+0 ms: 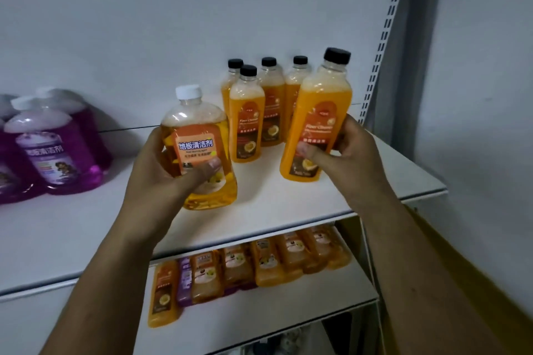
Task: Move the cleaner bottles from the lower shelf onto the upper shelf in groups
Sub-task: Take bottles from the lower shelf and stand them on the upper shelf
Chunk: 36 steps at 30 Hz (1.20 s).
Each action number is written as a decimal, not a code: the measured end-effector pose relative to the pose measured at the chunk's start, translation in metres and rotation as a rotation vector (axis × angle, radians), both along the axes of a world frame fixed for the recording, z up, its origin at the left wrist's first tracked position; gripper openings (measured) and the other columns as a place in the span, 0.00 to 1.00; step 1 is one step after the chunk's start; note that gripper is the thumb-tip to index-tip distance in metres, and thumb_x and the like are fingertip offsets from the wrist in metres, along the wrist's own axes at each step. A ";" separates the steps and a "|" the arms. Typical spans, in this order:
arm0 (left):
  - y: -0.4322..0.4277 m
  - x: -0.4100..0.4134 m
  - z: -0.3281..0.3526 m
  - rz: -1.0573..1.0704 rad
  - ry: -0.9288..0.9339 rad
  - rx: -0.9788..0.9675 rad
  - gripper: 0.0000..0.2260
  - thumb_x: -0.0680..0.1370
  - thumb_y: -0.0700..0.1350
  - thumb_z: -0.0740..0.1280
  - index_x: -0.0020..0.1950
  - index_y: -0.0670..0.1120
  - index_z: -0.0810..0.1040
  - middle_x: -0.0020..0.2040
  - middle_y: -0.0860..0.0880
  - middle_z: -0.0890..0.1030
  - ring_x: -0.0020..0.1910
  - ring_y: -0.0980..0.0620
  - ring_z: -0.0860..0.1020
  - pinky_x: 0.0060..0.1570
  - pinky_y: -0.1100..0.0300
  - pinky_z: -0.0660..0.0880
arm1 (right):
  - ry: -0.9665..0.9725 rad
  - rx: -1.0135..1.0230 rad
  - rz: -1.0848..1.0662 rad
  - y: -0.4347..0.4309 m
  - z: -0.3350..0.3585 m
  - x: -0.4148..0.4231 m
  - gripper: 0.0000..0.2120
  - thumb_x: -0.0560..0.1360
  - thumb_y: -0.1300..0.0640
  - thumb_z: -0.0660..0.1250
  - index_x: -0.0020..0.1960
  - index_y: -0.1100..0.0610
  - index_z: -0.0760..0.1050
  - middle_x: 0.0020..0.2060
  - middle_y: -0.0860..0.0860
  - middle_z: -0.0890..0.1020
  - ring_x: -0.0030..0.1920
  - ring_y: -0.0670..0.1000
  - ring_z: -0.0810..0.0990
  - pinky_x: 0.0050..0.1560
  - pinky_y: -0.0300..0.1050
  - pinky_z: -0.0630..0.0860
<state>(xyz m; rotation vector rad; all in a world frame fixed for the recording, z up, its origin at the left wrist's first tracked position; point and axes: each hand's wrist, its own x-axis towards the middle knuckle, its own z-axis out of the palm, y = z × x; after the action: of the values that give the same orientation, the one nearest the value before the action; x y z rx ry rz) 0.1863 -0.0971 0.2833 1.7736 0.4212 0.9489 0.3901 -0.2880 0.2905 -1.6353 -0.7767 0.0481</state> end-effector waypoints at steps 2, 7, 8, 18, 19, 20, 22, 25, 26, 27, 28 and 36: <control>0.002 0.006 -0.001 0.042 -0.001 -0.012 0.32 0.69 0.53 0.82 0.71 0.53 0.74 0.58 0.54 0.86 0.57 0.52 0.85 0.56 0.48 0.81 | 0.001 0.010 0.040 0.020 0.003 0.022 0.23 0.71 0.51 0.81 0.62 0.46 0.78 0.53 0.41 0.86 0.54 0.39 0.84 0.55 0.41 0.80; 0.007 0.022 0.003 0.123 -0.011 -0.022 0.34 0.69 0.52 0.83 0.71 0.51 0.74 0.58 0.52 0.86 0.57 0.52 0.85 0.56 0.48 0.82 | -0.005 0.014 0.134 0.064 0.004 0.070 0.28 0.70 0.54 0.82 0.67 0.51 0.76 0.56 0.42 0.85 0.55 0.39 0.84 0.54 0.41 0.82; 0.008 0.024 0.004 0.135 -0.018 -0.018 0.35 0.68 0.55 0.83 0.71 0.51 0.74 0.58 0.52 0.86 0.57 0.51 0.85 0.55 0.49 0.82 | -0.016 0.014 0.141 0.071 0.003 0.078 0.29 0.70 0.55 0.83 0.68 0.51 0.76 0.56 0.43 0.85 0.56 0.40 0.84 0.55 0.42 0.82; 0.020 0.041 0.006 0.164 -0.044 -0.009 0.38 0.62 0.58 0.80 0.70 0.52 0.75 0.59 0.50 0.85 0.58 0.47 0.85 0.57 0.44 0.82 | -0.083 -0.045 0.144 0.107 -0.013 0.102 0.42 0.68 0.54 0.84 0.74 0.44 0.65 0.64 0.45 0.81 0.64 0.48 0.80 0.64 0.58 0.80; 0.021 0.042 0.005 0.159 -0.048 -0.014 0.37 0.62 0.57 0.80 0.70 0.52 0.75 0.59 0.50 0.85 0.58 0.47 0.85 0.56 0.44 0.82 | -0.085 -0.053 0.149 0.108 -0.015 0.100 0.43 0.68 0.54 0.84 0.75 0.44 0.64 0.65 0.45 0.80 0.65 0.49 0.80 0.64 0.58 0.80; 0.021 0.043 0.005 0.157 -0.051 -0.014 0.37 0.62 0.57 0.80 0.69 0.53 0.75 0.58 0.50 0.86 0.57 0.48 0.85 0.55 0.46 0.82 | -0.086 -0.059 0.153 0.108 -0.017 0.099 0.43 0.68 0.54 0.84 0.76 0.44 0.63 0.66 0.45 0.79 0.65 0.49 0.80 0.64 0.58 0.80; 0.021 0.044 0.005 0.159 -0.050 -0.004 0.36 0.62 0.57 0.80 0.69 0.53 0.75 0.58 0.52 0.86 0.56 0.50 0.86 0.52 0.51 0.83 | -0.084 -0.063 0.163 0.108 -0.020 0.097 0.43 0.69 0.54 0.83 0.76 0.44 0.63 0.66 0.45 0.79 0.65 0.48 0.79 0.64 0.58 0.80; 0.020 0.044 0.004 0.152 -0.056 -0.007 0.37 0.63 0.55 0.81 0.70 0.51 0.74 0.58 0.52 0.86 0.56 0.51 0.86 0.51 0.55 0.84 | -0.085 -0.075 0.165 0.106 -0.021 0.096 0.43 0.70 0.53 0.83 0.77 0.44 0.62 0.67 0.45 0.78 0.67 0.49 0.78 0.65 0.58 0.79; 0.021 0.044 0.003 0.149 -0.056 -0.009 0.37 0.64 0.56 0.80 0.71 0.51 0.74 0.58 0.52 0.85 0.57 0.50 0.85 0.52 0.53 0.83 | -0.087 -0.078 0.164 0.106 -0.021 0.096 0.44 0.70 0.53 0.83 0.77 0.43 0.62 0.68 0.45 0.78 0.68 0.50 0.78 0.66 0.59 0.79; 0.021 0.045 0.003 0.146 -0.054 -0.011 0.37 0.64 0.57 0.80 0.71 0.52 0.74 0.59 0.51 0.85 0.57 0.49 0.85 0.53 0.50 0.83 | -0.088 -0.081 0.161 0.106 -0.021 0.095 0.44 0.70 0.53 0.82 0.77 0.43 0.62 0.68 0.45 0.78 0.68 0.50 0.78 0.66 0.60 0.79; 0.022 0.045 0.002 0.142 -0.054 -0.017 0.37 0.64 0.56 0.80 0.71 0.52 0.74 0.59 0.50 0.85 0.58 0.48 0.85 0.54 0.48 0.82 | -0.090 -0.083 0.159 0.106 -0.021 0.094 0.44 0.70 0.52 0.82 0.77 0.42 0.62 0.68 0.45 0.78 0.68 0.50 0.78 0.66 0.61 0.79; 0.022 0.048 -0.002 0.124 -0.032 -0.015 0.33 0.67 0.49 0.79 0.71 0.52 0.74 0.57 0.52 0.86 0.56 0.51 0.86 0.51 0.55 0.83 | -0.116 -0.117 0.140 0.105 -0.022 0.089 0.45 0.71 0.50 0.81 0.79 0.40 0.59 0.71 0.45 0.76 0.71 0.52 0.76 0.68 0.64 0.77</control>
<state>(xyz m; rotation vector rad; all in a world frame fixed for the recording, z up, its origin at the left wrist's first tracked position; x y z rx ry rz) 0.2345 -0.0754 0.2811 1.7322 0.5221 1.0567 0.4787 -0.1829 0.2684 -1.7028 -0.9929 0.1009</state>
